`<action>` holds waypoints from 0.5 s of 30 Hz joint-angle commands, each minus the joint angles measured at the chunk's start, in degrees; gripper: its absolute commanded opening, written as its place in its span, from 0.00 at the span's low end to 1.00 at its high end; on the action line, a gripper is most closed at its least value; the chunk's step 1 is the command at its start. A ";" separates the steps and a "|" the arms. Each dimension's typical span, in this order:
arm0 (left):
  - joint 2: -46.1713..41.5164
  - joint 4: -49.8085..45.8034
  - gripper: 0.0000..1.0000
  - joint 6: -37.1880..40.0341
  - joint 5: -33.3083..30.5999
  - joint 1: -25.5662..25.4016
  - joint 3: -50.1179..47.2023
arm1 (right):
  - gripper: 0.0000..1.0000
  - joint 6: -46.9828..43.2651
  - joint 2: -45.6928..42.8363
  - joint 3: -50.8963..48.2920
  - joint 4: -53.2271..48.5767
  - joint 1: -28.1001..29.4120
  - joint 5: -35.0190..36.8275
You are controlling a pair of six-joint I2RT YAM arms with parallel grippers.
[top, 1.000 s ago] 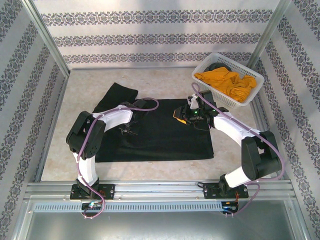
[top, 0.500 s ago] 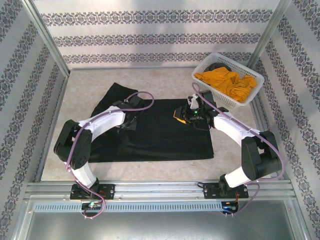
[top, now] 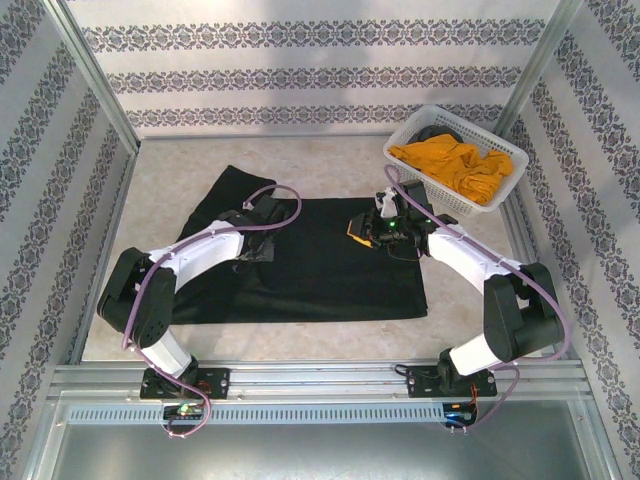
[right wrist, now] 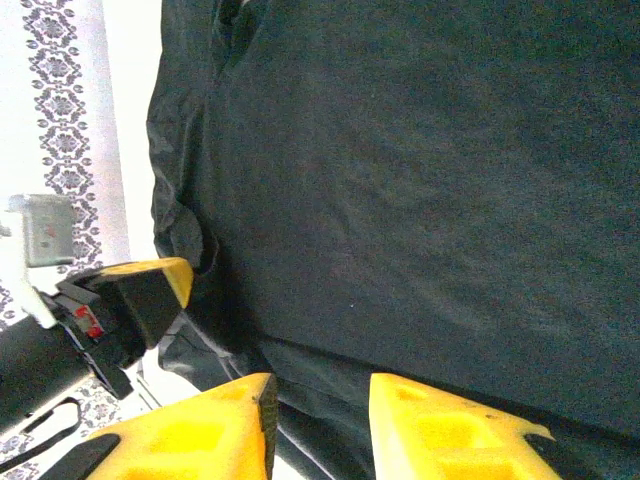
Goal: Fold and stack the t-shirts
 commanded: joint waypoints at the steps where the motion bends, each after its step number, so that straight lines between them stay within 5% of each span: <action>1: -3.22 5.74 0.04 0.89 4.67 -1.12 -3.03 | 0.31 -0.20 -1.86 -1.13 -0.37 -0.60 -0.84; 7: -2.85 6.68 0.26 1.25 13.88 -1.07 -5.15 | 0.30 0.18 -2.31 -2.56 0.00 -0.58 -0.84; 12: -6.04 3.25 0.45 -2.61 9.60 -0.04 -3.88 | 0.30 0.61 -2.49 -3.37 0.25 -0.59 -0.61; 15: -7.54 1.89 0.48 -4.62 7.84 3.96 -2.13 | 0.30 0.81 -2.39 -3.56 1.05 -0.34 -0.95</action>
